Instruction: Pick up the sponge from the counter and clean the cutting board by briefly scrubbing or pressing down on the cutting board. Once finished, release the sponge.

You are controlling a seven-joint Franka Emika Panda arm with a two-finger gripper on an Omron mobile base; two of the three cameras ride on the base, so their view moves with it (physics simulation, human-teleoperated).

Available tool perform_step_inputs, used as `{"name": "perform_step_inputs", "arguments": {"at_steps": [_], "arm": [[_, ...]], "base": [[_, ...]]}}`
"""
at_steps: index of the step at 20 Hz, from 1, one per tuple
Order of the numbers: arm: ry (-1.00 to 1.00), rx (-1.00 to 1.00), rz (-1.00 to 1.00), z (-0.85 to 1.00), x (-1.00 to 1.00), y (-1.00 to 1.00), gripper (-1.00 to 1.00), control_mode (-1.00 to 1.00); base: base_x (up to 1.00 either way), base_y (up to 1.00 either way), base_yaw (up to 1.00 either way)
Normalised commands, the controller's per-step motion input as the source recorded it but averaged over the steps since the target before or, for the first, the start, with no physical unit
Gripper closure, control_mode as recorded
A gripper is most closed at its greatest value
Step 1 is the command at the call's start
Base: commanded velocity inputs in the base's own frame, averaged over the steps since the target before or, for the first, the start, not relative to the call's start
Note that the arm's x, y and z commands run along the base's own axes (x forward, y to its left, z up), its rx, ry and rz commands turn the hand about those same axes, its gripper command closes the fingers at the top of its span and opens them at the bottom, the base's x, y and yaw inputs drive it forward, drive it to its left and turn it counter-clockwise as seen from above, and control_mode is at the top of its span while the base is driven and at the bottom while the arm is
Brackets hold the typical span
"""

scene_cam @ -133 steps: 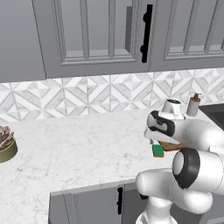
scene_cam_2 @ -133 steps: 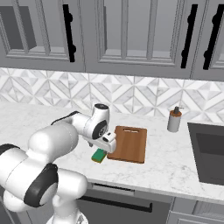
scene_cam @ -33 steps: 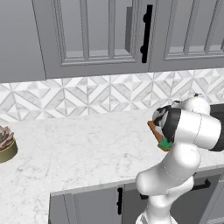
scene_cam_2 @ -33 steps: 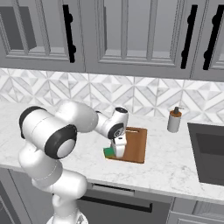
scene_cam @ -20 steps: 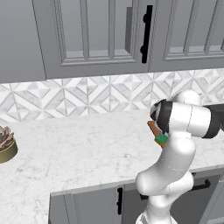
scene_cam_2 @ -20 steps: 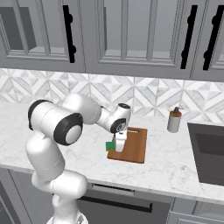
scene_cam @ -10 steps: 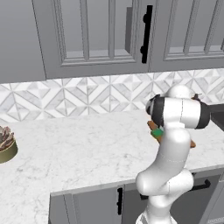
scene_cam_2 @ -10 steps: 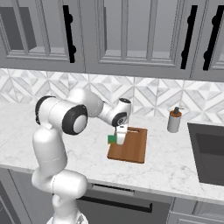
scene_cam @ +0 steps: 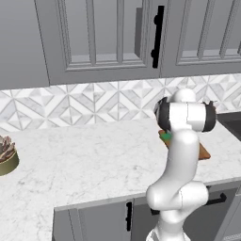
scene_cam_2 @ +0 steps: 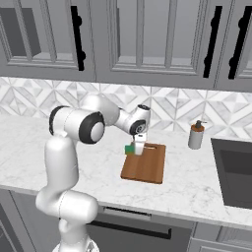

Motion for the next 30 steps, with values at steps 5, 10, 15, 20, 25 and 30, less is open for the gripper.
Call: {"name": "perform_step_inputs", "arguments": {"at_steps": [5,10,15,20,25,30], "arm": [[-0.01,0.01,0.00,-0.02,0.32,-0.39,1.00,-1.00],[0.00,0.06,0.00,-0.12,0.12,-0.60,1.00,-1.00],[0.00,0.02,0.00,-0.02,-0.04,-0.49,1.00,-1.00],[0.00,0.00,0.00,-0.08,-0.10,-0.12,1.00,-1.00],[0.00,0.00,0.00,-0.26,-0.44,0.00,1.00,-1.00],[-0.02,0.00,0.00,-0.16,-0.69,0.00,1.00,-1.00]], "base": [[0.00,0.00,0.00],[0.00,0.00,0.00],[0.00,0.00,0.00],[0.00,0.00,0.00],[0.00,0.00,0.00],[0.00,0.00,0.00]]}}
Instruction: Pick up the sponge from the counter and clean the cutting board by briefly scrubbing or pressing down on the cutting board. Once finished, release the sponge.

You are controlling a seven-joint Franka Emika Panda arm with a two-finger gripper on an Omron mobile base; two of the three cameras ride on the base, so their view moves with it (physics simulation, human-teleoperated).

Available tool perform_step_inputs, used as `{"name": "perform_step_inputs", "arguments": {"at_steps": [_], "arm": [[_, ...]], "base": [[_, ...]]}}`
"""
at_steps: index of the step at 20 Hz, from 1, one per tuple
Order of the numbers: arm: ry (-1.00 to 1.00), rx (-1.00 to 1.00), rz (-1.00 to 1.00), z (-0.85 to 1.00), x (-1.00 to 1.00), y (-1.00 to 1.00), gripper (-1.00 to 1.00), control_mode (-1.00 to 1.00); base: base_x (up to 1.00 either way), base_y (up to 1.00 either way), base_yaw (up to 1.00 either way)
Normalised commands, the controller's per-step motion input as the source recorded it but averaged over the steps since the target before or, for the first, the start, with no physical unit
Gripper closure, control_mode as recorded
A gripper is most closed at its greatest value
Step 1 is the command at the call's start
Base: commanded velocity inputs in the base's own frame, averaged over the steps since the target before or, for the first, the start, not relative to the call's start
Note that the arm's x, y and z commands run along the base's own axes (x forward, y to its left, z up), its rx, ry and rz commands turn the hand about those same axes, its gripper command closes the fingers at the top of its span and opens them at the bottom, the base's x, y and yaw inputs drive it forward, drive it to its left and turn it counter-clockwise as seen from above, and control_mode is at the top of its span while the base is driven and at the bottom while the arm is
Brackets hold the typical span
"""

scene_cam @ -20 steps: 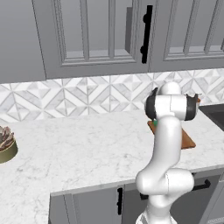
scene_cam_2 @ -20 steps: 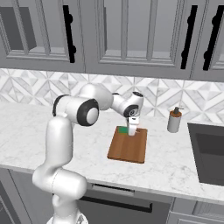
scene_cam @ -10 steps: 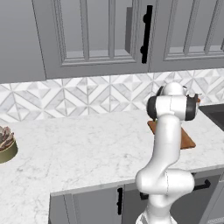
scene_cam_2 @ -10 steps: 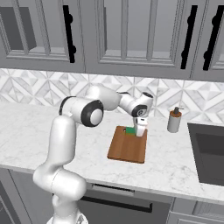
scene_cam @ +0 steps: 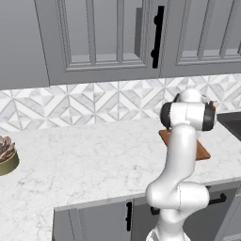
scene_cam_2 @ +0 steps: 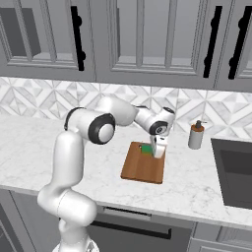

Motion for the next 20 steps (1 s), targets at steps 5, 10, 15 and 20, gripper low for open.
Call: {"name": "perform_step_inputs", "arguments": {"at_steps": [5,10,15,20], "arm": [[0.00,0.00,0.00,-0.16,-0.75,0.00,1.00,-1.00],[0.05,-0.01,0.00,-0.13,-0.86,0.02,1.00,-1.00],[0.13,-0.01,0.00,-0.20,-0.88,0.04,1.00,-1.00],[0.11,0.00,0.00,-0.22,-1.00,0.01,1.00,-1.00]], "base": [[0.00,0.00,0.00],[0.00,0.00,0.00],[0.00,0.00,0.00],[0.00,0.00,0.00]]}}
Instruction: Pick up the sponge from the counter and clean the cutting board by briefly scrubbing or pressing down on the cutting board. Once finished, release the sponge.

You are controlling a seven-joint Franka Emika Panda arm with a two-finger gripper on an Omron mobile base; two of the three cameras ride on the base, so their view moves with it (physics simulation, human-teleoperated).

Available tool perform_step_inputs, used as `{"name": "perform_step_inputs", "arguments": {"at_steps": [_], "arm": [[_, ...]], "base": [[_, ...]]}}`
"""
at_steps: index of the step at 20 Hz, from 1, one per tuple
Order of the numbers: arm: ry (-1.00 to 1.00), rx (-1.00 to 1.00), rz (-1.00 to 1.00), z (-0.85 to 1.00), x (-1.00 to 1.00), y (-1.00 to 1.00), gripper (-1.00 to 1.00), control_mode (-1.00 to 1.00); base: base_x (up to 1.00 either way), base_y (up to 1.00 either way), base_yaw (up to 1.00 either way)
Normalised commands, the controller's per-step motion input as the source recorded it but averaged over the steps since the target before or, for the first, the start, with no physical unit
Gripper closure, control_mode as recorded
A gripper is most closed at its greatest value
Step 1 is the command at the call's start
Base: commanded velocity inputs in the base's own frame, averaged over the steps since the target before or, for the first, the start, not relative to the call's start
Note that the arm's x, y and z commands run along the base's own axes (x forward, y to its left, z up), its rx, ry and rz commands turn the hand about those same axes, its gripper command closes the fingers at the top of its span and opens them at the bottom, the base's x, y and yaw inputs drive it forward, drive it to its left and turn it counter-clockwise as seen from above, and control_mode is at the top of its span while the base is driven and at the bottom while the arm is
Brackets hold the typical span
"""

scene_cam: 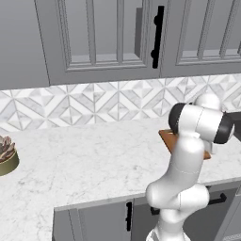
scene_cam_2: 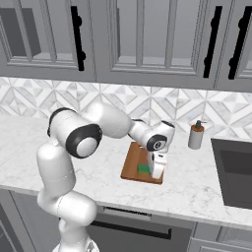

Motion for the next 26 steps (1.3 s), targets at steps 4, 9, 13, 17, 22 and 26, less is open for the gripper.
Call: {"name": "perform_step_inputs", "arguments": {"at_steps": [4,9,13,17,22,26], "arm": [[0.06,0.00,-0.02,-0.22,-0.99,0.06,1.00,-1.00],[0.01,-0.01,-0.12,-0.10,-0.38,0.04,1.00,-1.00],[0.01,0.00,-0.02,0.01,0.16,-0.08,1.00,-1.00],[0.00,0.02,0.00,0.06,0.07,-0.27,1.00,-1.00],[0.00,0.00,0.00,0.30,0.04,-0.10,1.00,-1.00],[0.00,-0.01,0.10,0.84,-0.01,0.59,1.00,-1.00]], "base": [[0.00,0.00,0.00],[0.00,0.00,0.00],[0.00,0.00,0.00],[0.00,0.00,0.00],[0.00,0.00,0.00],[0.00,0.00,0.00]]}}
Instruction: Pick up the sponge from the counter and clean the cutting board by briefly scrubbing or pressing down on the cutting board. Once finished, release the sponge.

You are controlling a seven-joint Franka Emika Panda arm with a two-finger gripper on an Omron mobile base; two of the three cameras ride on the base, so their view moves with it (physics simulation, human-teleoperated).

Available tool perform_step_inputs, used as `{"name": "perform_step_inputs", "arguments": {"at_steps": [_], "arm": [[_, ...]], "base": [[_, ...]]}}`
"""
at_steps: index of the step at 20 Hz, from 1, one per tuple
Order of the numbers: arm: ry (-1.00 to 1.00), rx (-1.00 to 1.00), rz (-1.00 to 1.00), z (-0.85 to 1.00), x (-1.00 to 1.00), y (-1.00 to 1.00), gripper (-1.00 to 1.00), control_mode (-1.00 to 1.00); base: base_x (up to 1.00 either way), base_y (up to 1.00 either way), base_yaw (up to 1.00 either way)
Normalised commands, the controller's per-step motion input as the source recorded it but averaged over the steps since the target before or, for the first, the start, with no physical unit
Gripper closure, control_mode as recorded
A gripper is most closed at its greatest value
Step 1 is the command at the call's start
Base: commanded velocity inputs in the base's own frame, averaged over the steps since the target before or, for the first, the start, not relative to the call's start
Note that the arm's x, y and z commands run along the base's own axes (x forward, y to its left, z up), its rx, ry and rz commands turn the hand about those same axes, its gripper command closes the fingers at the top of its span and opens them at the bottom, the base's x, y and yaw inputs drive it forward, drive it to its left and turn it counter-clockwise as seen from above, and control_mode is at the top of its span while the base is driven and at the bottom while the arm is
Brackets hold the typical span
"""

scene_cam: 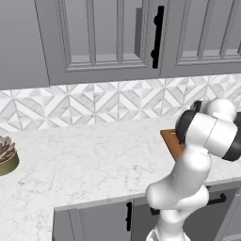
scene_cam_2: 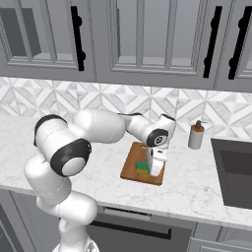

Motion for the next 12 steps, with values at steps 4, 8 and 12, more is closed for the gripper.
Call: {"name": "perform_step_inputs", "arguments": {"at_steps": [4,8,12], "arm": [[0.00,0.00,0.02,0.13,0.61,0.15,1.00,-1.00],[0.00,0.05,0.01,0.00,0.88,-0.39,1.00,-1.00],[0.02,0.05,0.00,0.00,0.76,-0.39,1.00,-1.00]], "base": [[0.00,0.00,0.00],[0.00,0.00,0.00],[0.00,0.00,0.00]]}}
